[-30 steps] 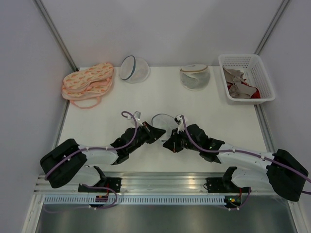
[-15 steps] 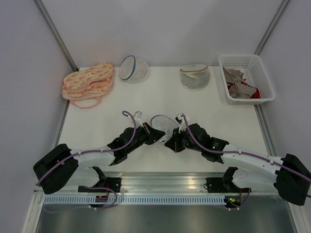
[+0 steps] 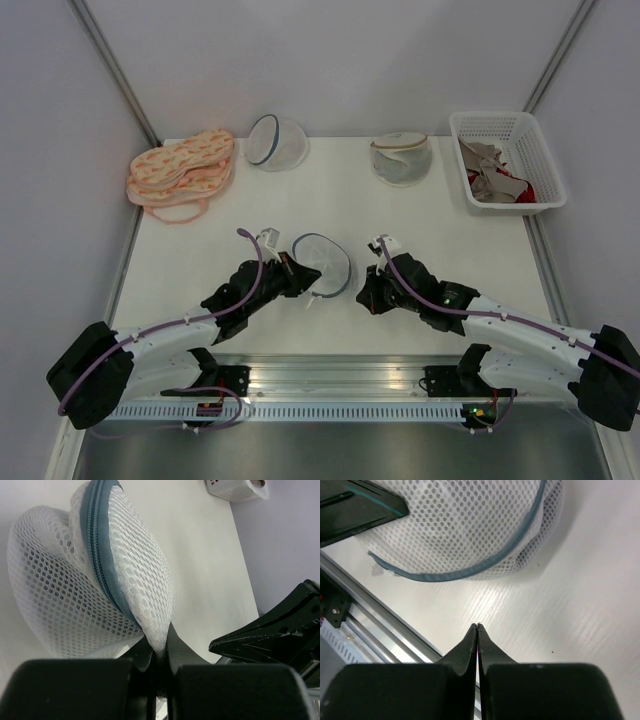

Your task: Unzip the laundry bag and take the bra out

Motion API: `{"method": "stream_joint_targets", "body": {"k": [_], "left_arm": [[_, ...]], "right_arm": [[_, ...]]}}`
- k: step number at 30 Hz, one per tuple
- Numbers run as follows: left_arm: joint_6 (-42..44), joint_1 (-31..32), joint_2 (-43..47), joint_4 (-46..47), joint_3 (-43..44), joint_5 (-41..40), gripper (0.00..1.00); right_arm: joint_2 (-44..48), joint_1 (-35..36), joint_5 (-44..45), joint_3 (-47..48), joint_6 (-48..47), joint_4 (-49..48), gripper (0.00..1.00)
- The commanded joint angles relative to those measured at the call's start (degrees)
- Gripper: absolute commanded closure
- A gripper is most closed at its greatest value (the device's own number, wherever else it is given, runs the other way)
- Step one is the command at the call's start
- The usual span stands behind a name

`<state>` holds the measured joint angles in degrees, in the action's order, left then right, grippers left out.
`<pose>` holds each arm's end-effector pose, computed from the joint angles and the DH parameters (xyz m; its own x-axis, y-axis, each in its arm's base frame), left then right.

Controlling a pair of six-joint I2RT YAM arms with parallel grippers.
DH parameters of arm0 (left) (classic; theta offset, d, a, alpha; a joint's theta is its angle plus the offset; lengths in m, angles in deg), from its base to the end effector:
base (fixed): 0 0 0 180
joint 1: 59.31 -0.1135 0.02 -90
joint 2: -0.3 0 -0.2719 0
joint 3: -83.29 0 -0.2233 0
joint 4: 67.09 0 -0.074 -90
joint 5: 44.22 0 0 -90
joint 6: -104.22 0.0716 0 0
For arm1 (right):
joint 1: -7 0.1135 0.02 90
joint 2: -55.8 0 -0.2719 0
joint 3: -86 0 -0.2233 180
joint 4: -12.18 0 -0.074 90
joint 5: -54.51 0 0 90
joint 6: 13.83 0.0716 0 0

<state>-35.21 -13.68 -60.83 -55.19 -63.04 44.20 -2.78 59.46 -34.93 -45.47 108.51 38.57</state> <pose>0.1602 -0.1610 0.2096 -0.6507 -0.4207 -0.6322 0.3102 0.6126 -0.7270 0.1317 0.1703 0.2201 -0.7274 -0.0687 -0.6828 -0.4722 0.7720 0.4254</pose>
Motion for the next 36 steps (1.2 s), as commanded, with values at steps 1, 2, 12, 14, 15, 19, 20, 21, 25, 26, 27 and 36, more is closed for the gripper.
{"method": "stream_joint_targets", "body": {"k": [1,2,12,14,15,19,20,21,25,26,27,36], "left_arm": [[4.3,-0.4,0.4,-3.5,-0.5,-0.4,0.98],[4.1,-0.4,0.2,-3.4,-0.5,-0.3,0.98],[-1.4,-0.5,0.1,0.3,-0.3,3.5,0.98],[-3.2,-0.4,1.0,-0.3,0.0,3.6,0.98],[-3.9,-0.4,1.2,-0.6,0.1,3.6,0.98],[-7.5,-0.4,2.2,-0.2,-0.2,3.3,0.98],[-8.8,-0.4,2.2,0.4,-0.3,3.1,0.98],[-9.3,-0.4,2.3,0.9,-0.5,2.8,0.98],[-11.5,-0.4,2.2,3.3,-1.6,2.5,0.98],[-11.9,-0.4,2.3,3.4,-1.5,2.4,0.98],[-12.1,-0.4,2.2,3.8,-1.5,2.6,0.98],[-14.9,-0.4,1.8,6.6,-3.1,3.3,0.98]], "right_arm": [[0.1,-0.2,2.9,0.9,-1.5,5.1,1.00],[-0.3,-0.1,2.4,0.7,-1.4,4.9,1.00],[0.0,-0.2,-9.7,-3.8,2.3,-14.5,0.50],[-1.8,-0.2,-11.2,-4.6,3.2,-17.8,0.50],[-2.3,-0.2,-11.5,-5.1,3.7,-20.9,0.50],[-6.4,0.0,-14.4,-6.3,7.2,-29.8,0.51],[-7.2,0.1,-14.9,-6.5,7.9,-31.5,0.52],[-7.9,0.1,-15.2,-6.7,8.4,-34.4,0.52],[-10.4,1.5,-15.1,-7.3,10.3,-39.5,0.53],[-10.9,1.7,-15.1,-7.4,10.8,-40.2,0.54],[-11.2,1.8,-14.6,-7.7,11.0,-41.6,0.54],[-14.2,2.1,-13.0,-7.1,12.5,-44.7,0.55]]}}
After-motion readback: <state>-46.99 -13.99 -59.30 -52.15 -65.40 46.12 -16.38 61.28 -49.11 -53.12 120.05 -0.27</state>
